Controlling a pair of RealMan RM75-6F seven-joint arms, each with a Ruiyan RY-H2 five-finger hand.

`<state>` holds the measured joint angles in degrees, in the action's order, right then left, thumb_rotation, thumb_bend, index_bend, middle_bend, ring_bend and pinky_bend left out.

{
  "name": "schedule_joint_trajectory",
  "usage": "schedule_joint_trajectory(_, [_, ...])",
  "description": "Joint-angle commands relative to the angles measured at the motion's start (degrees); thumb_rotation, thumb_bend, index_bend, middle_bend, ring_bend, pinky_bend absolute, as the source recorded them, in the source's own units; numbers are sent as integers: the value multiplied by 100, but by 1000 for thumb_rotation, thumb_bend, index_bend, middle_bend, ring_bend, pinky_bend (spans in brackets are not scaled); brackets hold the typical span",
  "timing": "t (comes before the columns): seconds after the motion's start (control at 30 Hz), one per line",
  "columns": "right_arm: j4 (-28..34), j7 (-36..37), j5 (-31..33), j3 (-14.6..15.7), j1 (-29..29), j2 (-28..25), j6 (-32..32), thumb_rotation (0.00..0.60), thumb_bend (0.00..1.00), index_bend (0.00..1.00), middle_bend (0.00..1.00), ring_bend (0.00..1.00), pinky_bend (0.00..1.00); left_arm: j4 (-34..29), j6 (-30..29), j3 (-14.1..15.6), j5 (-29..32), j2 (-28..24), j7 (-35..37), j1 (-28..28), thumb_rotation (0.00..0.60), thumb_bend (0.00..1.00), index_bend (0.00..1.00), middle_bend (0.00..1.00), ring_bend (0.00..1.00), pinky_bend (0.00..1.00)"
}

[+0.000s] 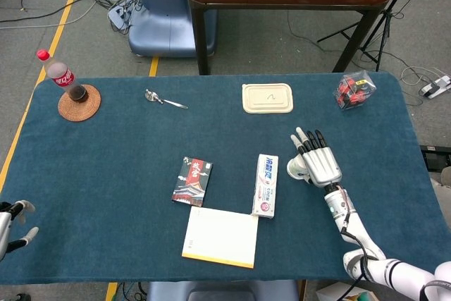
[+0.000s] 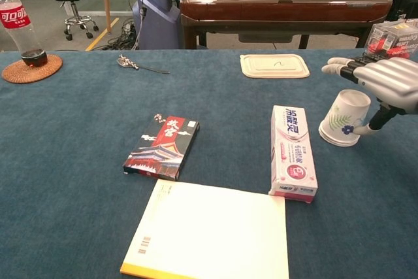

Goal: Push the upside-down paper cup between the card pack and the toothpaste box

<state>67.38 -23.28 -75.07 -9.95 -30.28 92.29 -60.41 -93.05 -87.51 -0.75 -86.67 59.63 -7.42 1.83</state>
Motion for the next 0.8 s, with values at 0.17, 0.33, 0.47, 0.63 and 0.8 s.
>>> schedule_joint_trajectory(0.17, [-218,-6,141,-74,-133,112,91,600,0,0,0,0,15,-2,5,-2,11,-5,1,-5,600,208,475,584,447,598])
schedule_joint_trajectory(0.33, [-320,-16,213,-122,-236,175,147,600,0,0,0,0,15,-7,-12,-10,18,-17,12,-15,600,208,475,584,447,599])
schedule_joint_trajectory(0.47, [-427,-18,300,-178,-339,252,219,600,0,0,0,0,15,-12,-19,-8,11,-24,12,-20,600,208,475,584,447,599])
schedule_joint_trajectory(0.63, [-585,-20,386,-228,-460,350,311,600,0,0,0,0,15,-14,-26,-11,12,-30,24,-26,600,208,476,584,447,599])
schedule_joint_trajectory(0.8, [-748,4,481,-293,-577,448,382,600,0,0,0,0,15,-14,-37,-16,20,-39,41,-36,600,208,475,584,447,598])
